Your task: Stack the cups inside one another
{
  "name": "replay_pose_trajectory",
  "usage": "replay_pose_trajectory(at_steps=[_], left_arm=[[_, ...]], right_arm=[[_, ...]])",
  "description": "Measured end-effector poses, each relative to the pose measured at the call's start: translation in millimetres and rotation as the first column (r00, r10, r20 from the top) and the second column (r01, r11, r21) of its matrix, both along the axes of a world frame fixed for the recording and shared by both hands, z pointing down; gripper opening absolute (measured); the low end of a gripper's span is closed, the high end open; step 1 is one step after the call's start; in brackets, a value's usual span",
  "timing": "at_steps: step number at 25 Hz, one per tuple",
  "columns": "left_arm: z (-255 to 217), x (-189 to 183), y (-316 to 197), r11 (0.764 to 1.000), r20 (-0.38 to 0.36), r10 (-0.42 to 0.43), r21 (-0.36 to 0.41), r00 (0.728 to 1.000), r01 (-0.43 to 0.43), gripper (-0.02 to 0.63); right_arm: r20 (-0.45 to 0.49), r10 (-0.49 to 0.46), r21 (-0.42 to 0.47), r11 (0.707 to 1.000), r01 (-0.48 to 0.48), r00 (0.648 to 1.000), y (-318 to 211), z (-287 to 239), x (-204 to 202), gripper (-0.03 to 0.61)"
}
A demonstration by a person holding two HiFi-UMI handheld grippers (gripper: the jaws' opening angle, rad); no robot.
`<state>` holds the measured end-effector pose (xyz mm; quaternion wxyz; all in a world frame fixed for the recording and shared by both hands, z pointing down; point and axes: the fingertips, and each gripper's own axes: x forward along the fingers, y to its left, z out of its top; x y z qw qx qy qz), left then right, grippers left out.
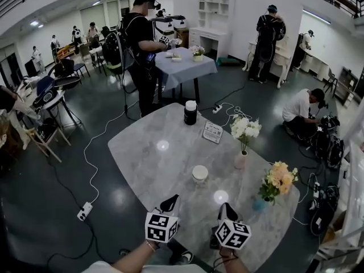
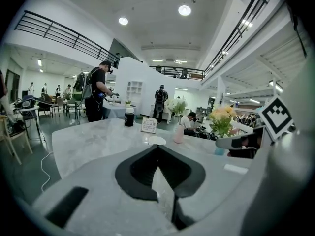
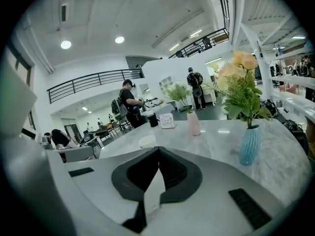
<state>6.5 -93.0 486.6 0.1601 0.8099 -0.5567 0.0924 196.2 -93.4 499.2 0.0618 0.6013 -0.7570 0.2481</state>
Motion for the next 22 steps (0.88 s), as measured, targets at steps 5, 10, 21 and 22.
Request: replay_pose_trajectory(at_steps=[5, 10, 21, 22], left_arm=[[-8.5, 1.7, 10.5, 1.000, -0.016, -0.002, 0.006, 1.000, 0.002, 0.011], [-9.8, -0.1, 23.8, 1.000, -0.036, 0.012, -0.003, 0.999, -0.012, 0.011], [-17.4, -6.2, 34.6, 0.995, -0.060, 0.095, -0.001, 0.994, -0.095, 0.011], [-18.8, -6.2, 34.6, 0.995, -0.061, 0.099, 0.003, 0.993, -0.099, 0.011]], right_arm=[[-0.006, -0.046, 0.019, 0.999, 0.047, 0.999, 5.6, -9.7, -23.7, 0.006], [-0.018, -0.045, 0.022, 0.999, 0.045, 0.999, 18.3, -17.0, -35.8, 0.006], [-0.041, 0.026, 0.041, 0.999, -0.024, 0.999, 43.4, -28.8, -55.5, 0.006], [-0.047, 0.024, 0.044, 0.999, -0.022, 0.999, 45.0, -30.3, -57.4, 0.006]])
